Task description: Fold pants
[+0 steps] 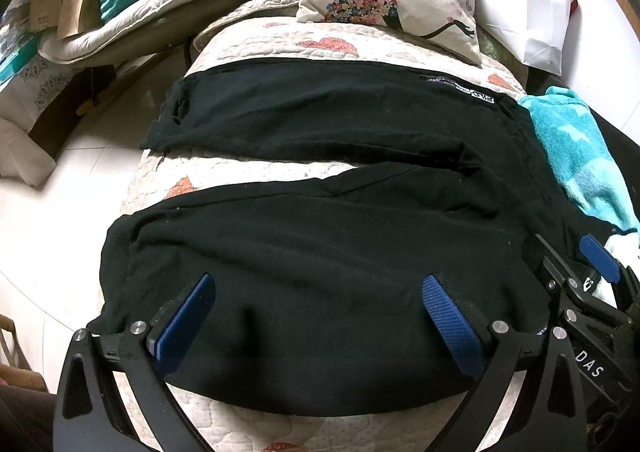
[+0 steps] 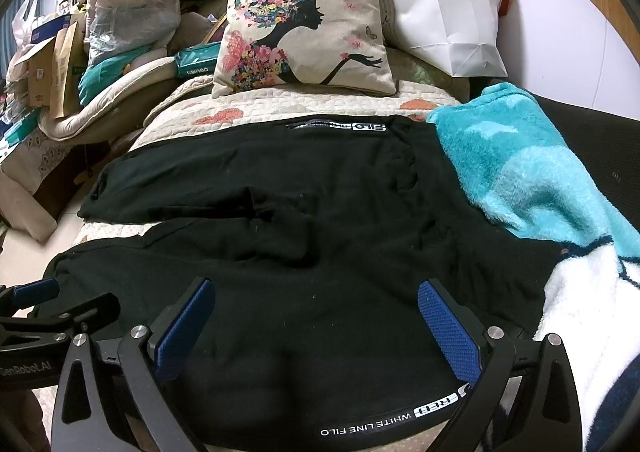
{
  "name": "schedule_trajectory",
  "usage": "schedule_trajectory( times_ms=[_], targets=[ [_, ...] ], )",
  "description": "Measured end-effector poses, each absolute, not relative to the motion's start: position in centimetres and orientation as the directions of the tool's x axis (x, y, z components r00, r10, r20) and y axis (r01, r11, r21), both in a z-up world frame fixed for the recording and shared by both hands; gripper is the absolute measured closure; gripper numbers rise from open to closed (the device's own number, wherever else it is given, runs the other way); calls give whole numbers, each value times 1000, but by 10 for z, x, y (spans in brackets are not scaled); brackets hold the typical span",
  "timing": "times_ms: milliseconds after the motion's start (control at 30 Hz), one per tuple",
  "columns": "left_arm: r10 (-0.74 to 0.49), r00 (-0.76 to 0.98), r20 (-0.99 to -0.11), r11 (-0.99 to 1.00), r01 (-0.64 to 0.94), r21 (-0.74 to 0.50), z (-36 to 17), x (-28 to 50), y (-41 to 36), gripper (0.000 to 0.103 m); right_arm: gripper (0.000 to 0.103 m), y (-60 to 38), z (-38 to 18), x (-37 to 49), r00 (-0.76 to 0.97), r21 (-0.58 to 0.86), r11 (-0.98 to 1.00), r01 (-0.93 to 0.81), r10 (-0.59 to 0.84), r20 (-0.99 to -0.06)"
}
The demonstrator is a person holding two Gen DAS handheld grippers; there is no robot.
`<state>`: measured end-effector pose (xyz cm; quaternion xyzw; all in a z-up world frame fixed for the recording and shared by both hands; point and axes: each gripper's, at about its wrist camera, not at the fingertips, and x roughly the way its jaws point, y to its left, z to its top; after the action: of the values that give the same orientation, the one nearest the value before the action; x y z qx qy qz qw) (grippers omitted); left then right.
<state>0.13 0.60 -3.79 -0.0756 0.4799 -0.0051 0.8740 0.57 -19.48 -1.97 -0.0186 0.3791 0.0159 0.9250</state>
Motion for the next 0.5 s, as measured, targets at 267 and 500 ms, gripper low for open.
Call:
schedule_trajectory(
  times_ms=[267,500],
  targets=[
    [-81,539,-838,988,-65,-137,-38,2,6,0,0,-194,-20,5,711,-23,999,-44,15,-703],
    [-80,539,-838,989,-64,-136,-38,2,6,0,0,-193,-22,3,710,-22,999,-42,14,-704]
  ],
)
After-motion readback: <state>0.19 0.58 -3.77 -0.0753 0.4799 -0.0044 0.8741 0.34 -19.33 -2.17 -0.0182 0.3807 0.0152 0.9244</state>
